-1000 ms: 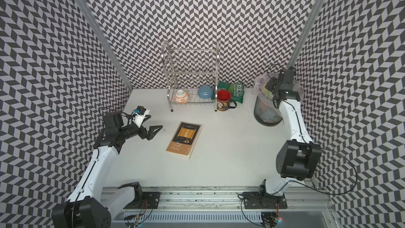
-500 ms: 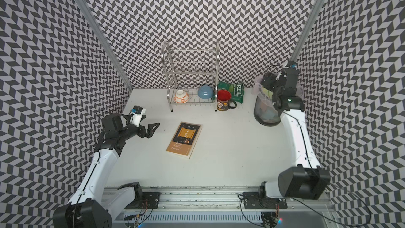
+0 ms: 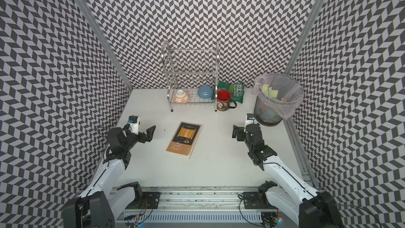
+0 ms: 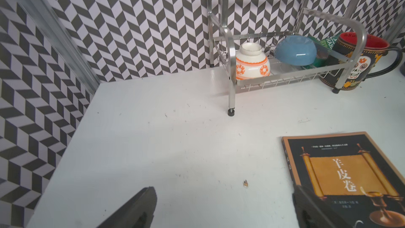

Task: Peel off the used sticky note
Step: Reset both arms

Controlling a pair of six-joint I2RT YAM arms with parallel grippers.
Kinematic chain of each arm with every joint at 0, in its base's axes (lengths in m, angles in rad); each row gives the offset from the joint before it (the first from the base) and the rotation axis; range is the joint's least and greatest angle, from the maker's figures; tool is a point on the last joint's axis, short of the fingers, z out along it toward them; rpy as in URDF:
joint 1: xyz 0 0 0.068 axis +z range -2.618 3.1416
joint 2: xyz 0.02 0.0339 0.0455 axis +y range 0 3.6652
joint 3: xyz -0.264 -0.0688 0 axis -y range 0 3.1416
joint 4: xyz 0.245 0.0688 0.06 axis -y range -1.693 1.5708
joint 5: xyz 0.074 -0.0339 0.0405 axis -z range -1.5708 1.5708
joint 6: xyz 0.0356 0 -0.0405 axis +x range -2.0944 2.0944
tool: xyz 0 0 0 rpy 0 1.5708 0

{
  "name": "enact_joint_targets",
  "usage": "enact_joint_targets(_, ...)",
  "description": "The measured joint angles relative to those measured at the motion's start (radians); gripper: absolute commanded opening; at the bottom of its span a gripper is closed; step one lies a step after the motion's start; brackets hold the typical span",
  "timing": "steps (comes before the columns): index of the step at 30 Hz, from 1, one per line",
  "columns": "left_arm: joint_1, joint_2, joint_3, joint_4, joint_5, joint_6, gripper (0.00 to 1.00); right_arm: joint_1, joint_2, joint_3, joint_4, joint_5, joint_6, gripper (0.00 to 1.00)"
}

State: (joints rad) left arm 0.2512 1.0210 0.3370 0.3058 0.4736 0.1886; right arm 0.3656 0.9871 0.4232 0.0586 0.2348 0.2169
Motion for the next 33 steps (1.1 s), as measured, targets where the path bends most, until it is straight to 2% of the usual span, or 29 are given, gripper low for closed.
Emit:
enact_joint_targets(4,0.000,0.052,-0.026,0.127,-0.006,-0.027,1.00,0.000,-0.031,-0.070,0.121,0.031,-0.046,1.00)
enact_joint_targets(9,-0.011,0.136,-0.106,0.446,0.000,-0.098,1.00,0.000,-0.050,-0.095,0.284,0.082,-0.090,1.00)
enact_joint_targets(15,-0.106,0.321,-0.166,0.716,-0.016,-0.130,1.00,-0.019,-0.004,-0.099,0.377,0.153,-0.148,1.00)
enact_joint_targets(19,-0.142,0.437,-0.150,0.869,-0.052,-0.143,1.00,-0.085,0.035,-0.137,0.496,0.150,-0.172,1.00)
enact_joint_targets(24,-0.175,0.510,-0.099,0.905,-0.145,-0.153,1.00,-0.169,0.206,-0.175,0.694,0.130,-0.196,1.00)
enact_joint_targets(33,-0.188,0.535,-0.101,0.946,-0.196,-0.153,1.00,-0.227,0.452,-0.180,1.002,0.044,-0.248,1.00)
